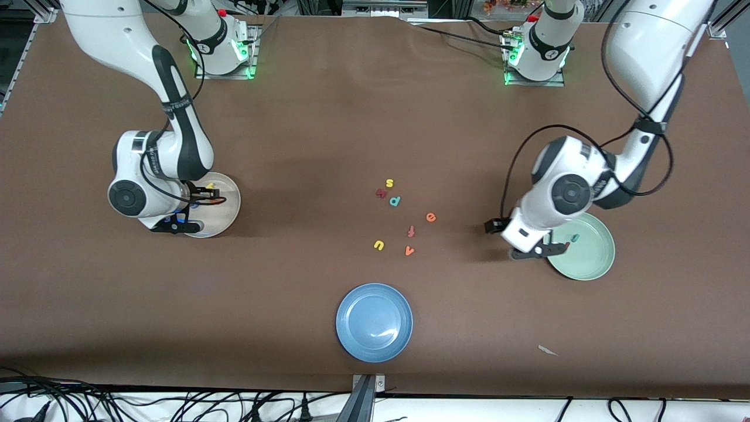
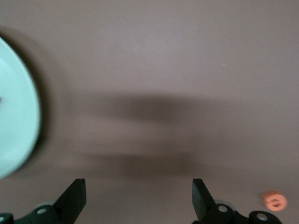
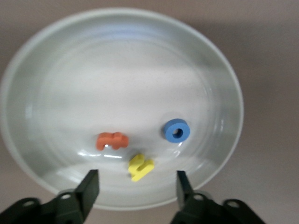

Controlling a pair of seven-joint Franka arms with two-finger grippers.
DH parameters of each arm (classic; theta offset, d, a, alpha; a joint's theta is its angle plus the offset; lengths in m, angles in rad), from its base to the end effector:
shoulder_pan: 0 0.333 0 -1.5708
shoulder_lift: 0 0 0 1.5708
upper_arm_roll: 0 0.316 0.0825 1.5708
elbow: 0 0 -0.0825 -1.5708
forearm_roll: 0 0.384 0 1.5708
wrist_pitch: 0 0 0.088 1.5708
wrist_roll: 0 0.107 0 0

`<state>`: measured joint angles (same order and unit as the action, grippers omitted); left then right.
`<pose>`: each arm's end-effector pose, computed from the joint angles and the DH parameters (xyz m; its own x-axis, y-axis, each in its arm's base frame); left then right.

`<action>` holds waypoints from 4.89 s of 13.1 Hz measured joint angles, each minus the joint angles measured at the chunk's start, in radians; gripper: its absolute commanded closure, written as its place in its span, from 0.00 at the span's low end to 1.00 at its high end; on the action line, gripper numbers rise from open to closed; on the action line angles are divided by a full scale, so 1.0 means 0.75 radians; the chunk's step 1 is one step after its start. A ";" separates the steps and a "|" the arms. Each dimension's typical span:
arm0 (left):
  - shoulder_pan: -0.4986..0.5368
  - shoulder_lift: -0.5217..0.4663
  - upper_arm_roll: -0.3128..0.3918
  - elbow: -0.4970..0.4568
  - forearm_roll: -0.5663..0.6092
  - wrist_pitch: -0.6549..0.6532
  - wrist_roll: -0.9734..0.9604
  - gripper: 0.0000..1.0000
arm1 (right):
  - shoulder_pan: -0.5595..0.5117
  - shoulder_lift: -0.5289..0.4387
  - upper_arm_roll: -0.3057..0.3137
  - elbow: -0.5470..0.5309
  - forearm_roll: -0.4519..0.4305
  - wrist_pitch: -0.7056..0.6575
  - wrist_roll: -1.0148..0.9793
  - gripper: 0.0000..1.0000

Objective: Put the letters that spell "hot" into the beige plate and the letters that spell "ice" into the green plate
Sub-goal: 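Grasp the orange a with the left gripper while the right gripper returns to rest, then carry the orange a to the green plate and open the left gripper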

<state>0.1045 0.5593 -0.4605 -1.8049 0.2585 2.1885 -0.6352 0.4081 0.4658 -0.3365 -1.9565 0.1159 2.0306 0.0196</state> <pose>0.6089 -0.1946 0.2522 0.9803 0.1645 -0.1093 0.1628 -0.9864 -0.0242 0.5719 0.0507 0.2248 0.9366 -0.0258 -0.3496 0.0012 -0.9970 0.0769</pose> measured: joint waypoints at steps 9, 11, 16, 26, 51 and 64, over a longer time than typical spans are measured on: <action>-0.291 0.067 0.000 -0.092 0.012 0.318 -0.446 0.02 | -0.001 -0.195 -0.059 0.417 0.000 -0.298 0.000 0.00; -0.314 0.097 0.001 -0.091 0.055 0.328 -0.487 0.04 | -0.001 -0.195 -0.082 0.465 0.000 -0.312 0.000 0.01; -0.315 0.163 0.005 -0.071 0.126 0.339 -0.534 0.11 | -0.001 -0.195 -0.088 0.524 0.000 -0.326 0.008 0.01; -0.359 0.208 0.024 -0.012 0.127 0.339 -0.562 0.33 | -0.472 -0.239 0.416 0.544 -0.155 -0.325 0.048 0.00; -0.380 0.228 0.048 0.029 0.127 0.326 -0.584 0.72 | -0.527 -0.449 0.479 0.543 -0.140 -0.459 0.167 0.00; -0.206 0.189 0.066 0.260 0.127 -0.145 -0.218 0.84 | -0.480 -0.352 0.465 0.543 -0.127 -0.361 0.162 0.00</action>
<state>-0.0498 0.7014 -0.4113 -1.6096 0.3538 2.0794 -0.7990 0.0481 0.2022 0.0120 -1.5493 0.0203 1.7596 0.1413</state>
